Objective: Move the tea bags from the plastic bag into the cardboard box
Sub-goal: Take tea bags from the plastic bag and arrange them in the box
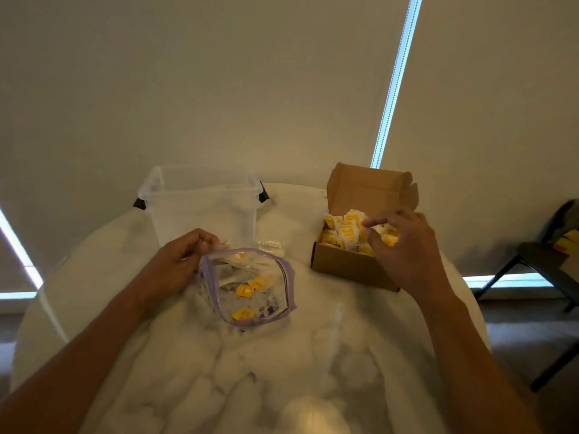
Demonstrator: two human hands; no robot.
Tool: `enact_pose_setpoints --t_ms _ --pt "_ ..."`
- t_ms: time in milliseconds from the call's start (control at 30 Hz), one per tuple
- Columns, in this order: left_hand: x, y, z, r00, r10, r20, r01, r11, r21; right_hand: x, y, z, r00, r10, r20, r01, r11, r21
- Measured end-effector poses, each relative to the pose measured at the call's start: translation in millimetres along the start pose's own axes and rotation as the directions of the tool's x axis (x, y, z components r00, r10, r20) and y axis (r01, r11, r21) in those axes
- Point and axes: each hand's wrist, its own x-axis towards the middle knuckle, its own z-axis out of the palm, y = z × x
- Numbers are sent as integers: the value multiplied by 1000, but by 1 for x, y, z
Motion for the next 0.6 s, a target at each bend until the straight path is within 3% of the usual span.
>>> enact_pose_setpoints --t_ms 100,200,267,400,600 --pt "-1 3 1 1000 -8 -7 8 1000 13 -15 -51 8 961 -225 163 180 952 249" --pt "-2 5 1 1000 -5 -5 5 1000 9 -35 -96 25 829 -471 301 350 857 378" --pt "-2 4 0 1000 -17 -2 17 1000 -21 -46 -114 42 741 -541 399 397 831 389" --pt "-1 5 0 999 -40 16 40 999 -19 -60 -124 82 598 -469 650 410 876 254" --pt "1 6 -2 999 -22 34 21 999 29 -58 -137 97 570 -432 699 420 884 204"
